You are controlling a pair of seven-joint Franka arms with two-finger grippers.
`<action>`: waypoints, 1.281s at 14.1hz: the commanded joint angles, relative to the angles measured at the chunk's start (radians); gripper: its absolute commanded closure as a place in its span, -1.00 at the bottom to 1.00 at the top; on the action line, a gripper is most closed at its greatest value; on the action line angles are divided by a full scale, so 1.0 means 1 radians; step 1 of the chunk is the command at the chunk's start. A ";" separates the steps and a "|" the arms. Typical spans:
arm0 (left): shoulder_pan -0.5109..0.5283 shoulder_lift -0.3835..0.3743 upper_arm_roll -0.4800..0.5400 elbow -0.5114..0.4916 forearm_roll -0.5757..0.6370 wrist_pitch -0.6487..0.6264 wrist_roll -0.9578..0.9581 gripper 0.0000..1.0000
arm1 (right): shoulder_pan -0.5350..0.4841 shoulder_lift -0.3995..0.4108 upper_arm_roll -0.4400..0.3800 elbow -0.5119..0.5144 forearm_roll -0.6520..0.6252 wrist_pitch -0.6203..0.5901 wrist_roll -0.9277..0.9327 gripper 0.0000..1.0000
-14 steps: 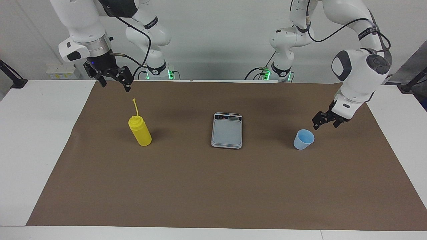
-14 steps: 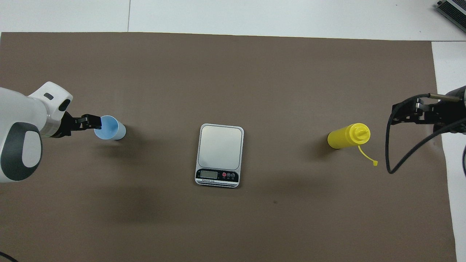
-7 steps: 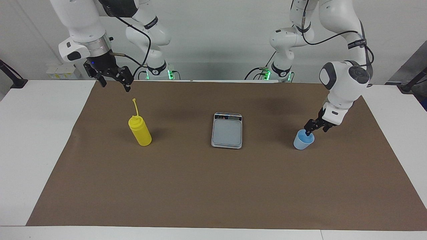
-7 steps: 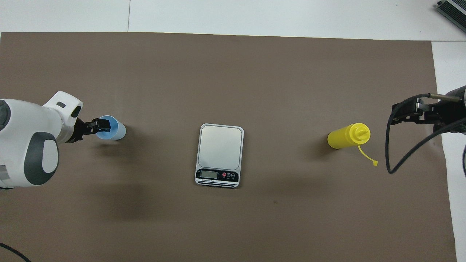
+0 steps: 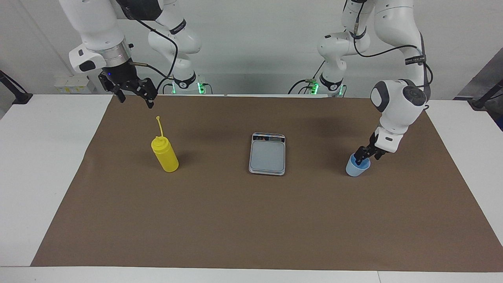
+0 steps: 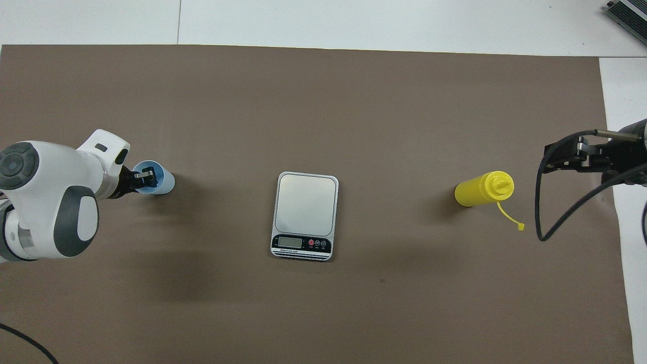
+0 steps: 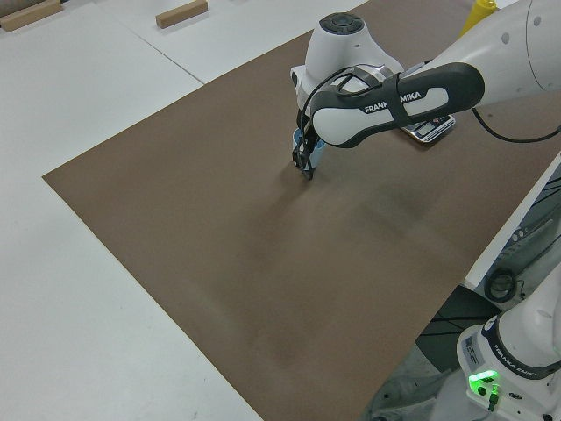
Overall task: Pour seasoning into cup on scale with both arms
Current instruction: 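Carry the blue cup onto the scale with the left gripper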
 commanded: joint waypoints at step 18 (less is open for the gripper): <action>-0.442 0.011 -0.002 0.346 -0.014 -0.340 -0.329 1.00 | -0.028 -0.007 0.005 -0.002 0.005 -0.011 -0.024 -1.00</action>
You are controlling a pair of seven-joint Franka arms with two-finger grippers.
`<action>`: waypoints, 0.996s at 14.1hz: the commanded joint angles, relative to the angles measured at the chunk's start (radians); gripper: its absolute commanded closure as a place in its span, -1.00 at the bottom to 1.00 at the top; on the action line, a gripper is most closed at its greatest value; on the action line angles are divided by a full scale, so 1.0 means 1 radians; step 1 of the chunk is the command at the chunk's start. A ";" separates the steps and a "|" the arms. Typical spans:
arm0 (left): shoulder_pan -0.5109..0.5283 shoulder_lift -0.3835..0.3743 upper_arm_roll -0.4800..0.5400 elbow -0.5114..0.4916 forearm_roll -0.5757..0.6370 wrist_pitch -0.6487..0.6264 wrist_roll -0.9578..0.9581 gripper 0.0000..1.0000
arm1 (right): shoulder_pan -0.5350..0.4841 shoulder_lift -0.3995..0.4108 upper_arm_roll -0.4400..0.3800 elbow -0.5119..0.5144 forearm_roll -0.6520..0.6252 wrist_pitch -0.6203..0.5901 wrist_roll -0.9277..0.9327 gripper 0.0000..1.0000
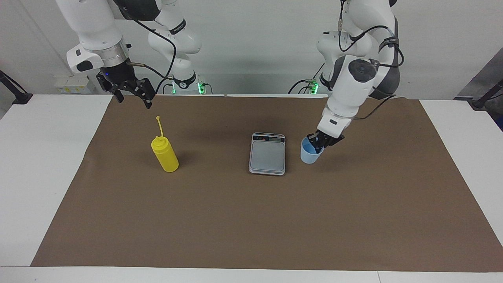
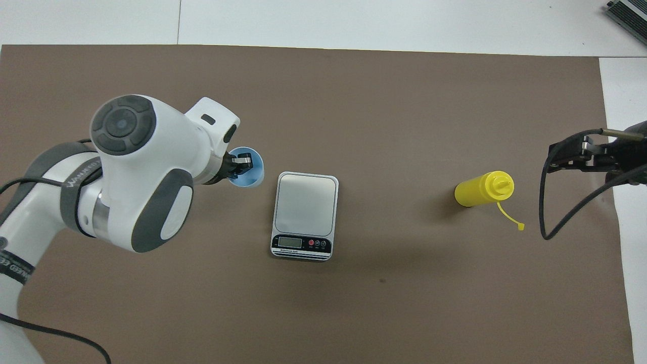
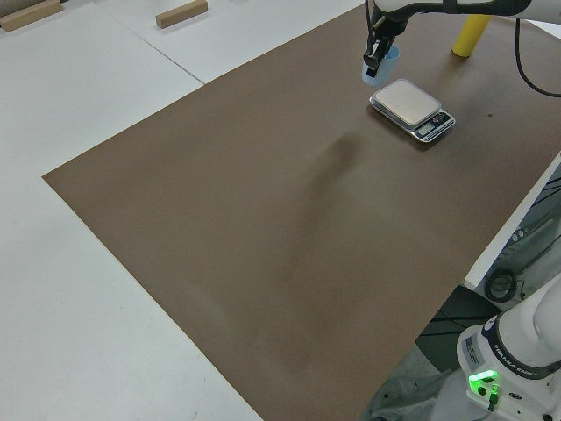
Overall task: Pour seasoning into cup on scale with both arms
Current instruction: 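Carry the blue cup onto the scale with the left gripper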
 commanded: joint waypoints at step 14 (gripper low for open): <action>-0.194 0.104 0.019 -0.076 0.123 0.203 -0.172 1.00 | -0.123 0.016 0.005 -0.097 0.130 0.199 0.506 -1.00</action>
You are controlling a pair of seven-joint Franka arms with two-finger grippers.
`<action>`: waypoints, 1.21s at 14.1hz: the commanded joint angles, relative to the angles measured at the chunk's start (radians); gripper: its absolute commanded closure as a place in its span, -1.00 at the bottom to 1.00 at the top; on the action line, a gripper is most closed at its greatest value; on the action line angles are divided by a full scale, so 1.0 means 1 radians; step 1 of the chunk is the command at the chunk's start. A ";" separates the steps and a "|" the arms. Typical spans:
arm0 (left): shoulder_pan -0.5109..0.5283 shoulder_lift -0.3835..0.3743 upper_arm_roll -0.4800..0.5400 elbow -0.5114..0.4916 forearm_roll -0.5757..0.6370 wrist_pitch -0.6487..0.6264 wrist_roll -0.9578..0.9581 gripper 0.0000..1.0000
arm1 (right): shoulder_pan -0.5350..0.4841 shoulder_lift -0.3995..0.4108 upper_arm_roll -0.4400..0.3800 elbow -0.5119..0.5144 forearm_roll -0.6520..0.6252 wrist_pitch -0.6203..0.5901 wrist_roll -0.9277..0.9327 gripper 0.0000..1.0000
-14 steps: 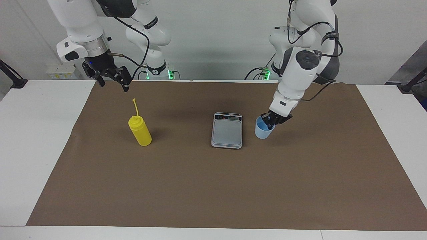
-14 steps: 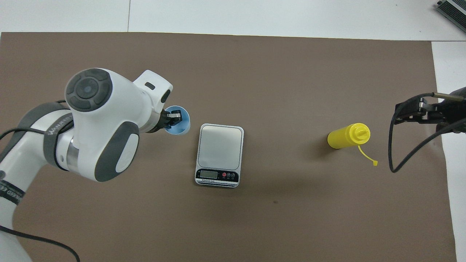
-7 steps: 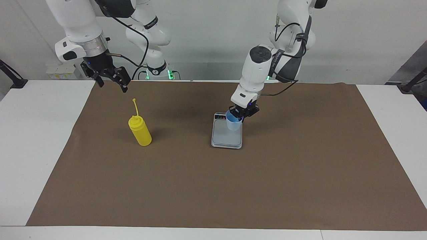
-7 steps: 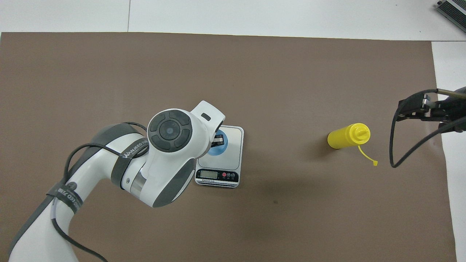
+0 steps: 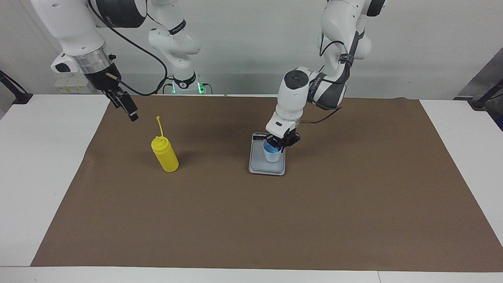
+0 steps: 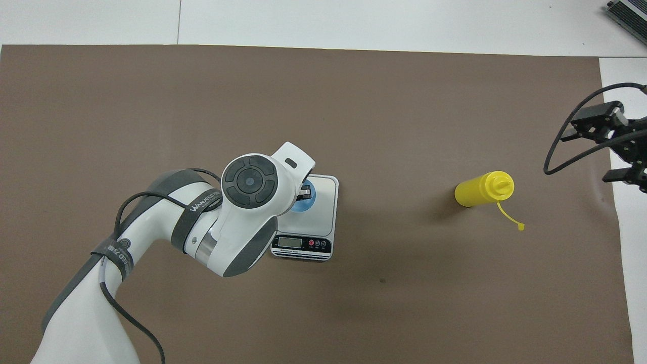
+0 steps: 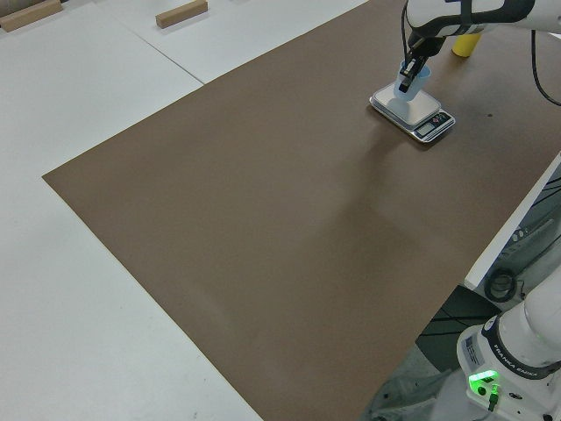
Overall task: Pour seasoning into cup on scale with both arms
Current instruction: 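Carry the blue cup onto the scale with the left gripper, then release the cup and withdraw the left gripper while the right gripper grasps the bottle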
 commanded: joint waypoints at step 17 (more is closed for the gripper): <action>0.096 -0.110 0.019 0.046 0.028 -0.085 0.050 -1.00 | -0.156 0.277 0.008 -0.133 0.291 0.140 0.217 -1.00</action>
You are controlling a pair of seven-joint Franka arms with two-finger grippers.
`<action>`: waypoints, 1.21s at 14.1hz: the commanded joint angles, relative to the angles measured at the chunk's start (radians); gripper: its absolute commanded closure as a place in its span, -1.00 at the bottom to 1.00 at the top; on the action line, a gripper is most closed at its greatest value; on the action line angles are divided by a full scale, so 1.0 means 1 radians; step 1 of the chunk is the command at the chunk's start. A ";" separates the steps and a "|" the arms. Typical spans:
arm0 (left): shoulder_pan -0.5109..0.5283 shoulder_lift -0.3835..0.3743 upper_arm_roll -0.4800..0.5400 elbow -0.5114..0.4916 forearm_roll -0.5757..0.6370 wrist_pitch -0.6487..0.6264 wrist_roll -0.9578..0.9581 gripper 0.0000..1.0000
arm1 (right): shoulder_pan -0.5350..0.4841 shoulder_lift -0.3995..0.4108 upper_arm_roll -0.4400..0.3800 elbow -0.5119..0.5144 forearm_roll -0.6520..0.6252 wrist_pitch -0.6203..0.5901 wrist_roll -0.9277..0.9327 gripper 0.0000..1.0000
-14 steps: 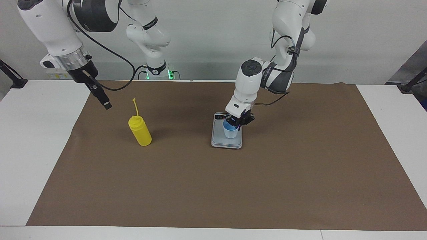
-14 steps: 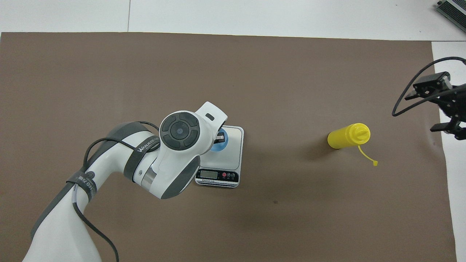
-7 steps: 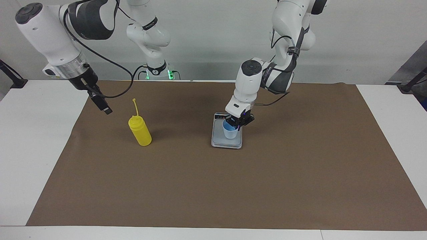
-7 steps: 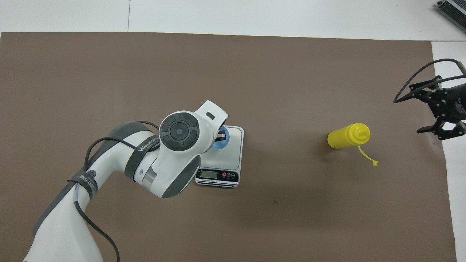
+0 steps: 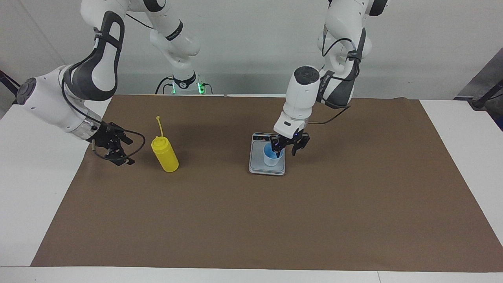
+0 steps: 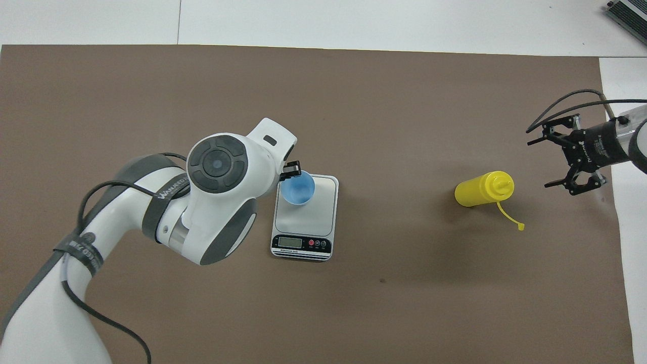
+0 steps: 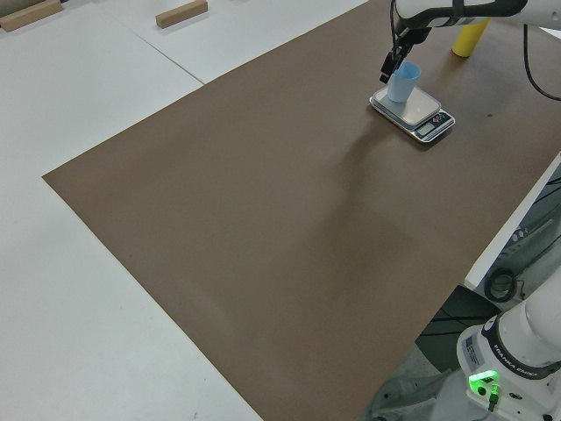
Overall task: Pour seasoning into cup on scale with both arms
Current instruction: 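Release the cup and withdraw the left gripper while the right gripper grasps the bottle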
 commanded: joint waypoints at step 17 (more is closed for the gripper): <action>0.441 -0.189 0.001 0.188 -0.033 -0.490 0.747 -1.00 | -0.015 0.058 0.021 -0.197 0.342 0.047 -0.016 0.99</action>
